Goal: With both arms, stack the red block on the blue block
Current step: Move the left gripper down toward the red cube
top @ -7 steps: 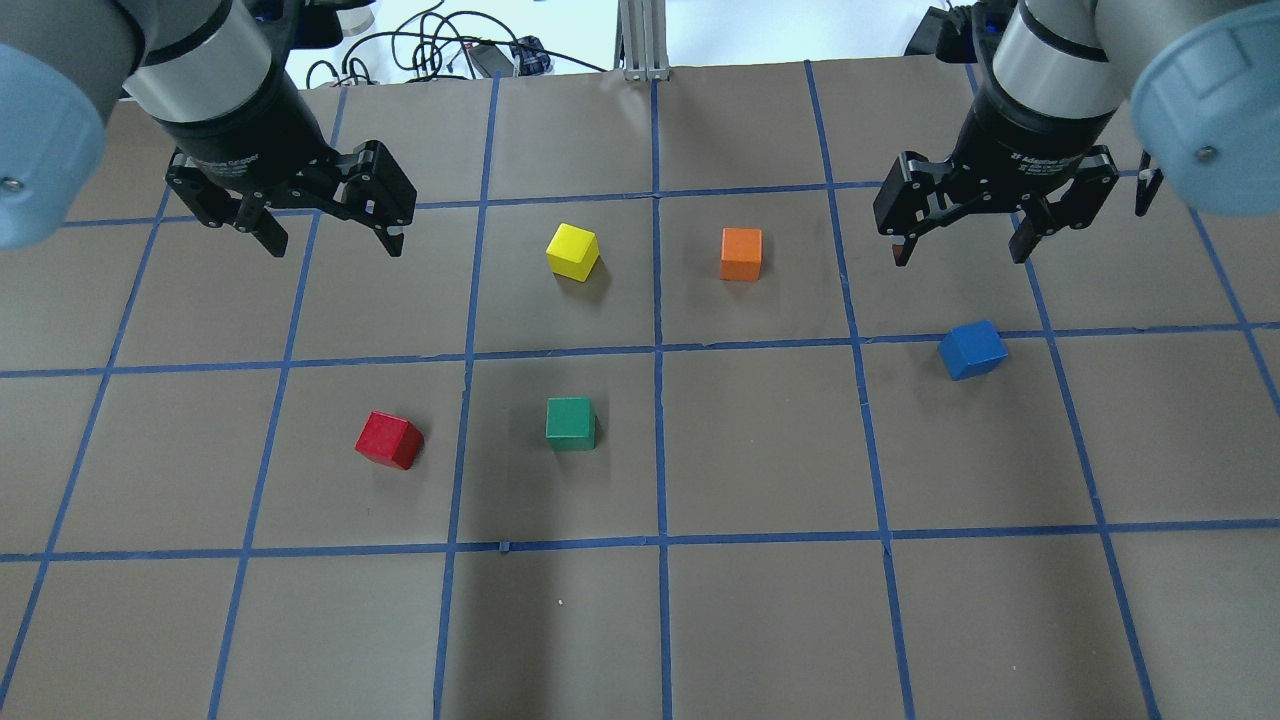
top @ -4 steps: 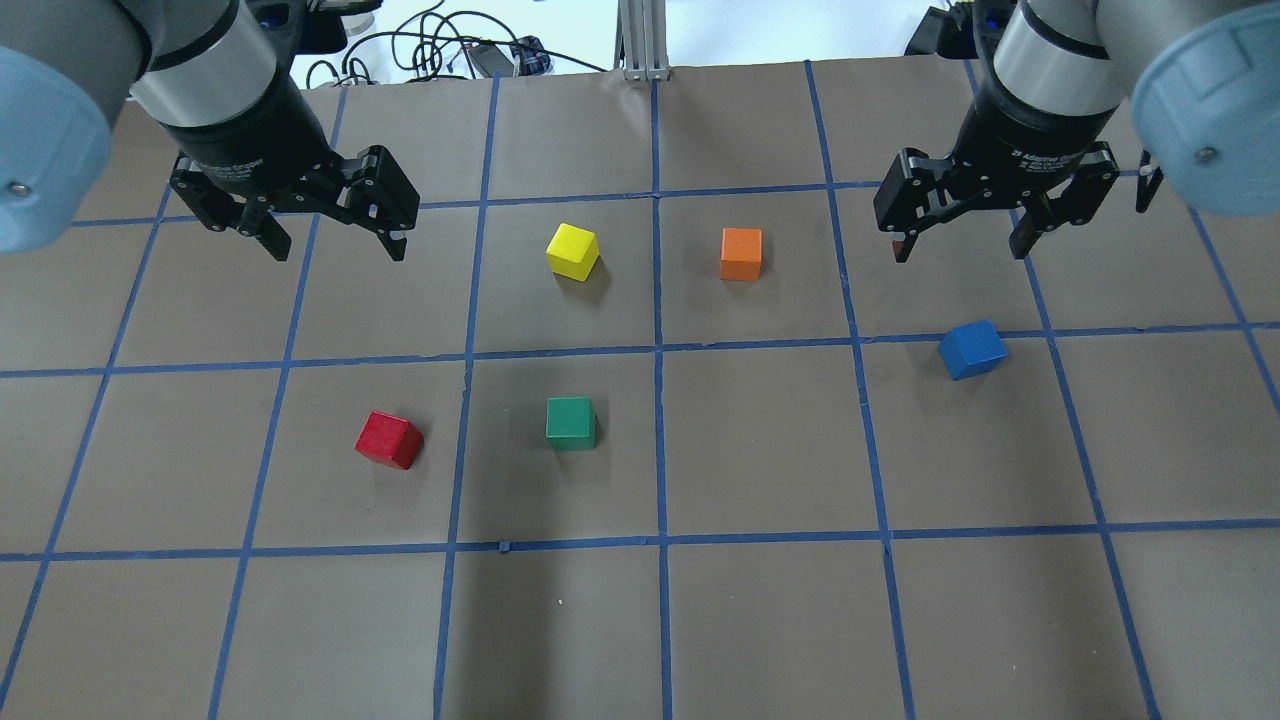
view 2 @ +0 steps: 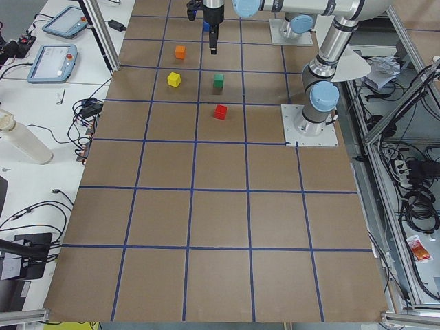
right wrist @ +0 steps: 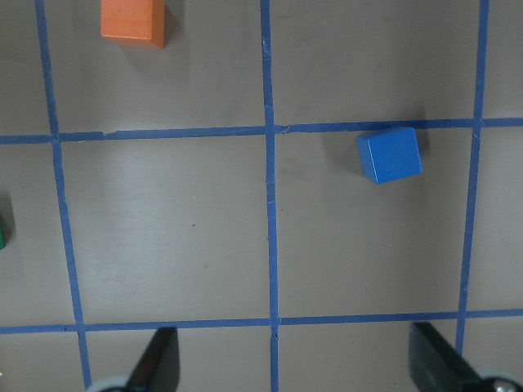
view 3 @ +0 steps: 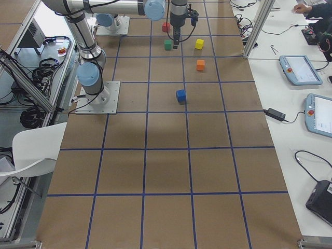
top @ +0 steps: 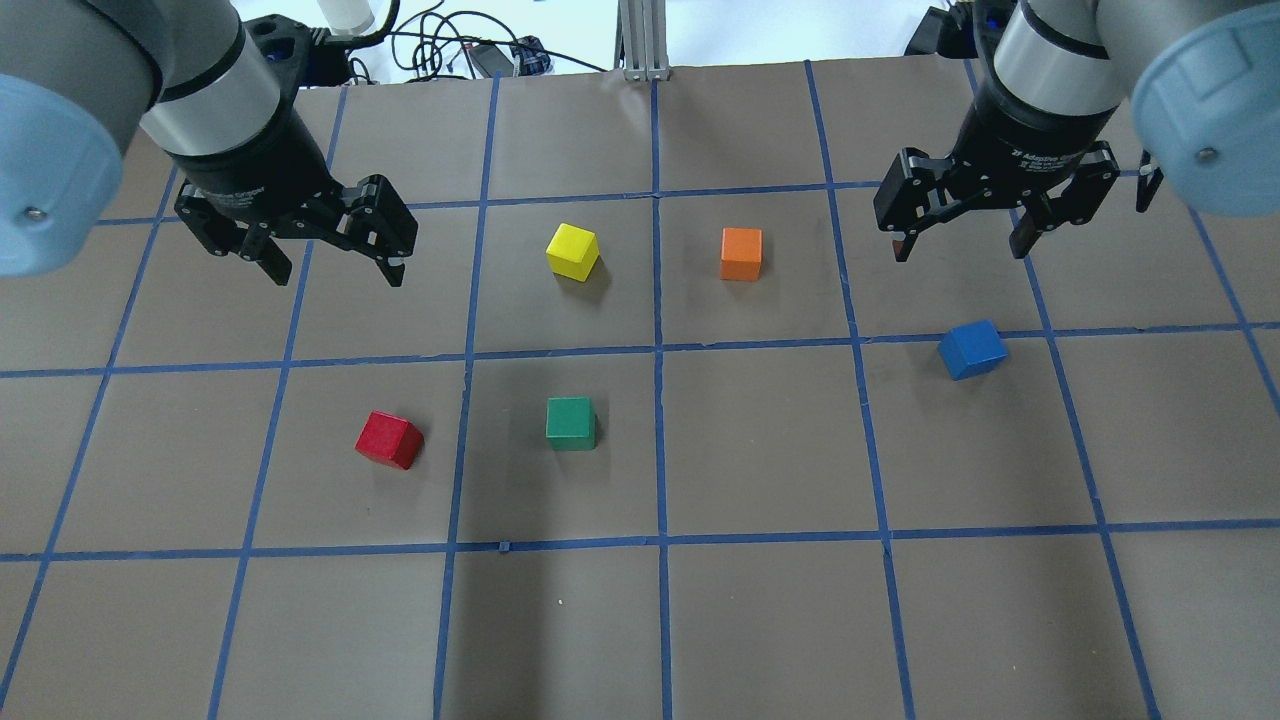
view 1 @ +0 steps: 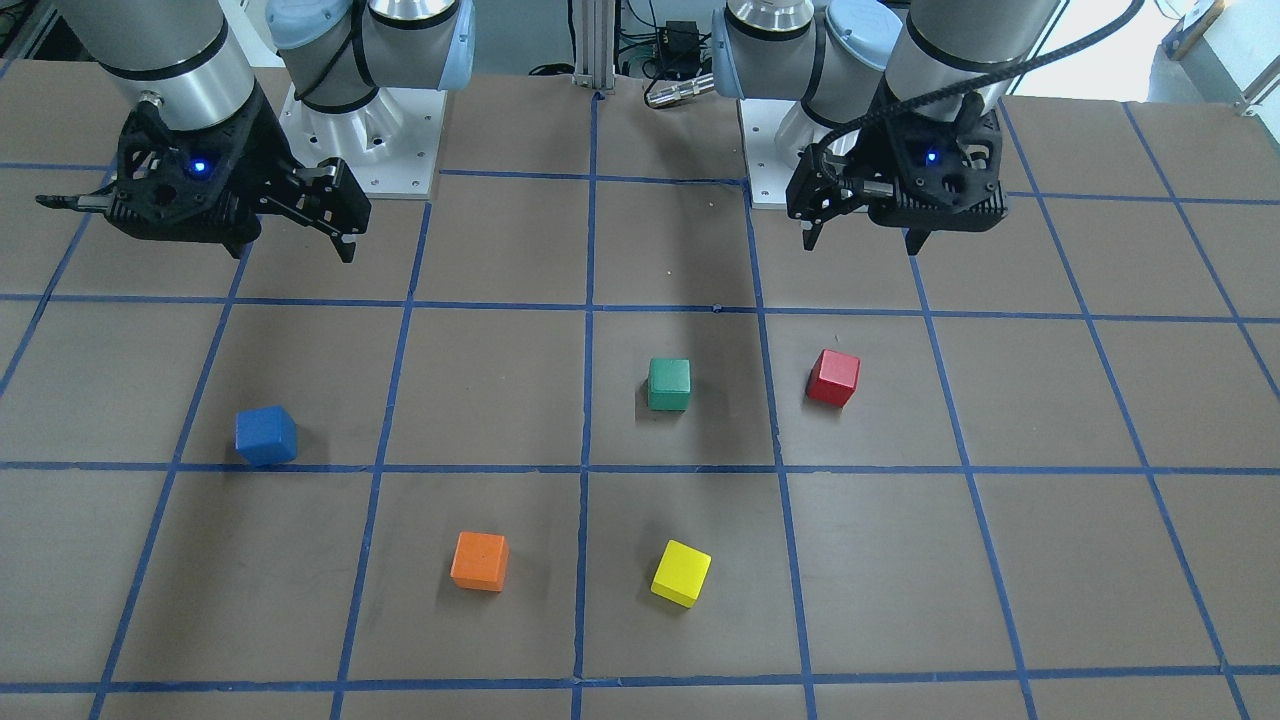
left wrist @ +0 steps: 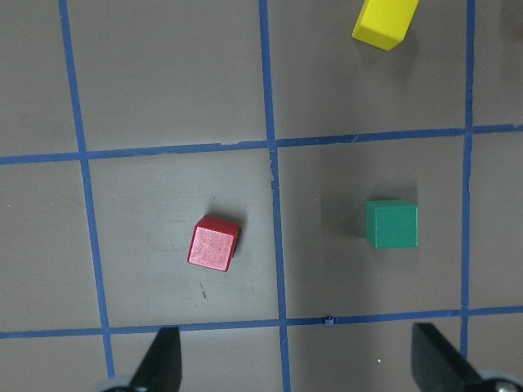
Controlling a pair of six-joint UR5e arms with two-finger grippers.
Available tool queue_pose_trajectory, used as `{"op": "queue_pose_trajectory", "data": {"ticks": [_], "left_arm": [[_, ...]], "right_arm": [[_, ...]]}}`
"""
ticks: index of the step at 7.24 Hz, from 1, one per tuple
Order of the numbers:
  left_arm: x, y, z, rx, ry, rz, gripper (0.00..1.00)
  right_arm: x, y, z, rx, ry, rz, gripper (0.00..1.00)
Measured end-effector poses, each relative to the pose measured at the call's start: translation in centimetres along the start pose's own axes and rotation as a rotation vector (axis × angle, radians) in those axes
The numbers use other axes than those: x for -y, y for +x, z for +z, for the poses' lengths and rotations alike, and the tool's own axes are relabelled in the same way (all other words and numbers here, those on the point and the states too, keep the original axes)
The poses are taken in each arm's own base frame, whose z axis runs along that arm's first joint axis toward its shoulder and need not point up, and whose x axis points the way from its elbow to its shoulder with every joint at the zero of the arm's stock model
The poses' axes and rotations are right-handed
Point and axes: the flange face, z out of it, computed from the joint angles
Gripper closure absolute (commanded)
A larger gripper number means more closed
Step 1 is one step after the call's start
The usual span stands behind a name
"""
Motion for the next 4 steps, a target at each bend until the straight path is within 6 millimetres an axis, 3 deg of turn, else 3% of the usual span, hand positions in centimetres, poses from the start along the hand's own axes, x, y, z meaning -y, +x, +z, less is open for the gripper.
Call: {"op": "queue_pose_trajectory", "data": {"ticks": [4], "left_arm": [[2.3,-4.1,10.6,-0.023,-0.09,0.104,0.0]], "right_arm": [[0.0,0.0,0.1,-0.001,-0.004,0.0,0.0]]}}
